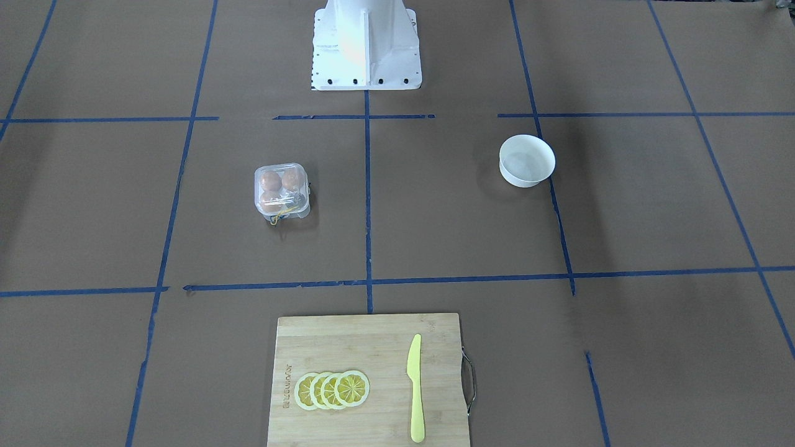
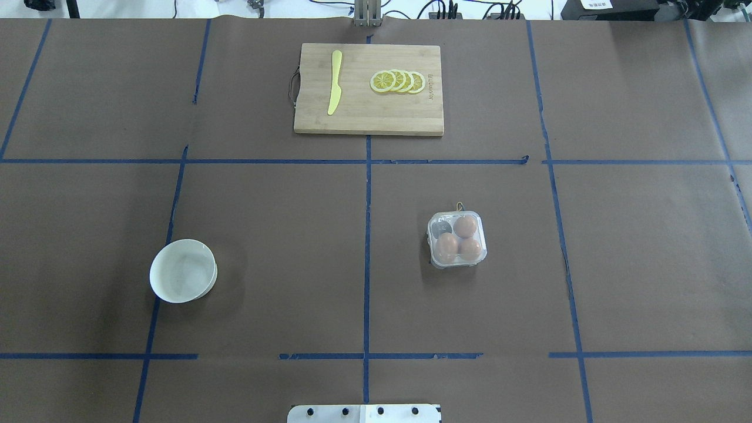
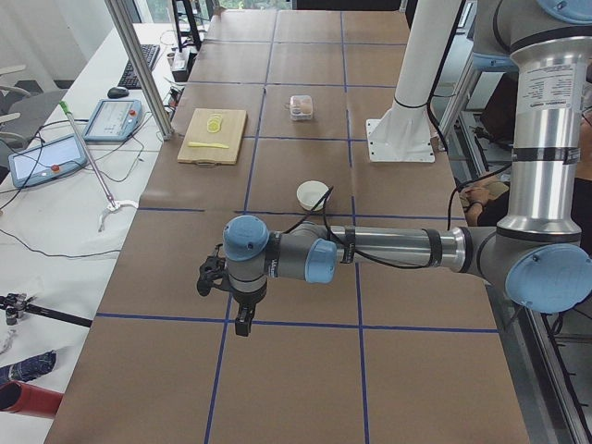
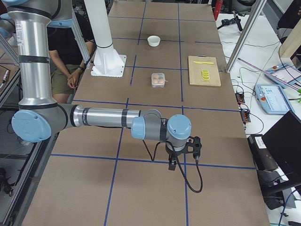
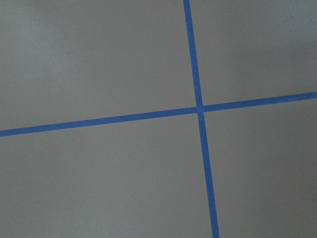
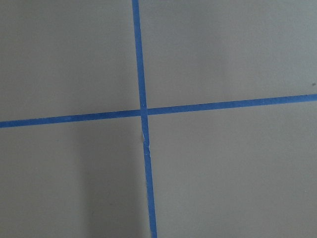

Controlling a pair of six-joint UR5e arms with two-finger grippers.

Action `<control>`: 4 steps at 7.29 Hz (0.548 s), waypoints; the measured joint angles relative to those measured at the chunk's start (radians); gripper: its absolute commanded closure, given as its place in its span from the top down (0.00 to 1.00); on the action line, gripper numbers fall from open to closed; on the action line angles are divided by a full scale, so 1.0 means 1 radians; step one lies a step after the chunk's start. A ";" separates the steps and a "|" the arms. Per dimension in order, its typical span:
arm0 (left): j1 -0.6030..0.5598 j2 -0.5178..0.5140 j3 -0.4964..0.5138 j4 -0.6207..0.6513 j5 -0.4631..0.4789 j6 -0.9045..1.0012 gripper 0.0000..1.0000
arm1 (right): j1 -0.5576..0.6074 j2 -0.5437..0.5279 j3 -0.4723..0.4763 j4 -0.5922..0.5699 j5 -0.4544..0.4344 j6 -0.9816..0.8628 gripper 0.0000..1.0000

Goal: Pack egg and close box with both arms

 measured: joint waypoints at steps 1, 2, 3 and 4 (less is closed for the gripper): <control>0.000 0.000 0.000 0.000 0.000 0.000 1.00 | -0.003 0.000 0.004 0.000 -0.002 0.007 1.00; 0.000 0.000 -0.001 0.000 0.000 0.000 1.00 | -0.004 0.000 0.006 0.000 -0.005 0.010 1.00; 0.000 0.000 0.000 0.000 0.000 -0.001 1.00 | -0.005 -0.001 0.007 0.000 -0.007 0.011 1.00; 0.000 0.000 0.001 0.000 0.000 -0.001 1.00 | -0.005 -0.001 0.008 0.000 -0.007 0.011 1.00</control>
